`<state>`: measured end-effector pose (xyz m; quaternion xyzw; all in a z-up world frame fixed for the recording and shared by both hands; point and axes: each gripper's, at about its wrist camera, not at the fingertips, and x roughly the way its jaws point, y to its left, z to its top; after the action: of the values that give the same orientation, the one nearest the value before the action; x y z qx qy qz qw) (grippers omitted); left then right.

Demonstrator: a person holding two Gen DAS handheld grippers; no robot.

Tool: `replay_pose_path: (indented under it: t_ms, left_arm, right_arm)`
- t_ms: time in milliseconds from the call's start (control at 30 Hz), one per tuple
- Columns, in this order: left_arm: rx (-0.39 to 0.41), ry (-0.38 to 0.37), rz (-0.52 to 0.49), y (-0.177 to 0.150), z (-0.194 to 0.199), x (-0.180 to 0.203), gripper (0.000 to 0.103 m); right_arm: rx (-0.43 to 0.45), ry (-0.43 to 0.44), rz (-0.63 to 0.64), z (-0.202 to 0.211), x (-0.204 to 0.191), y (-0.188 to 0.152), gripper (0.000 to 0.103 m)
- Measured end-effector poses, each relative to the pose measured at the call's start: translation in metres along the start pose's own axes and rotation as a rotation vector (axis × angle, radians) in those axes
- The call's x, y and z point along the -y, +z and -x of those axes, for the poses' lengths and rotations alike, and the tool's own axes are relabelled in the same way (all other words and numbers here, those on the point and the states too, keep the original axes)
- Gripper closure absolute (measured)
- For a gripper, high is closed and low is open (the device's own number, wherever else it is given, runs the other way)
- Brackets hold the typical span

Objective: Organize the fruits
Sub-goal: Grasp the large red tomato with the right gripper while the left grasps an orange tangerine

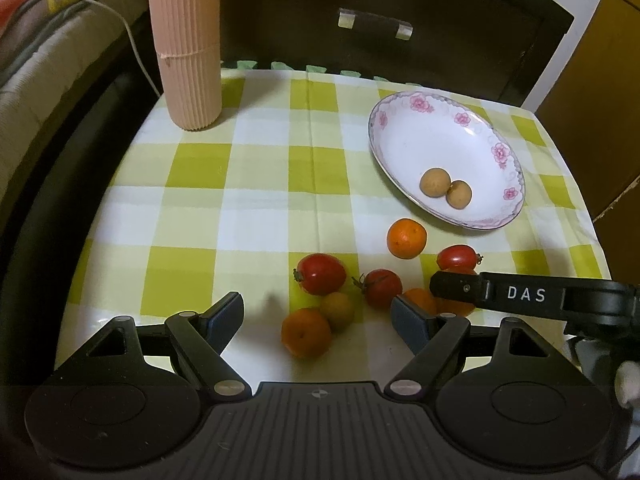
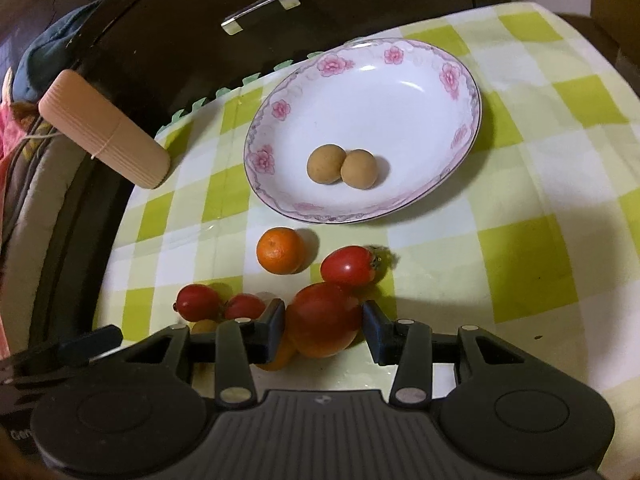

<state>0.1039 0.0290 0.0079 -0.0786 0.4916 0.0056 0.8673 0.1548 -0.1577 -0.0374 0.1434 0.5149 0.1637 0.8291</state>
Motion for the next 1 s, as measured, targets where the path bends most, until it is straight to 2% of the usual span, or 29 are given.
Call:
replay_pose_path:
  t_ms: [200, 400, 467, 633, 733, 967, 1000]
  left_arm:
    - [-0.018, -0.001, 0.0, -0.002, -0.006, 0.0, 0.017]
    - [-0.023, -0.002, -0.007, -0.004, -0.011, -0.001, 0.017]
    - [-0.032, 0.002, -0.01, -0.005, -0.015, -0.002, 0.02]
    - [-0.049, 0.011, -0.047, -0.01, -0.027, 0.0, 0.04]
    - [-0.059, 0.02, -0.085, -0.015, -0.035, 0.002, 0.045]
    - [-0.026, 0.068, -0.189, -0.023, -0.037, 0.013, 0.05]
    - [-0.029, 0.067, -0.189, -0.023, -0.037, 0.013, 0.055]
  right_arm:
    - [0.005, 0.006, -0.032, -0.004, 0.008, 0.002, 0.063]
    - [0.005, -0.011, 0.025, -0.001, 0.001, 0.0, 0.064]
    - [0.005, -0.016, 0.042, 0.001, 0.0, -0.003, 0.064]
    - [0.009, -0.045, 0.062, 0.01, 0.004, -0.009, 0.064]
    - [0.009, -0.06, 0.058, 0.015, 0.011, -0.012, 0.064]
    - [0.012, -0.062, 0.061, 0.023, 0.019, -0.02, 0.064]
    - [0.013, -0.068, 0.068, 0.023, 0.019, -0.02, 0.064]
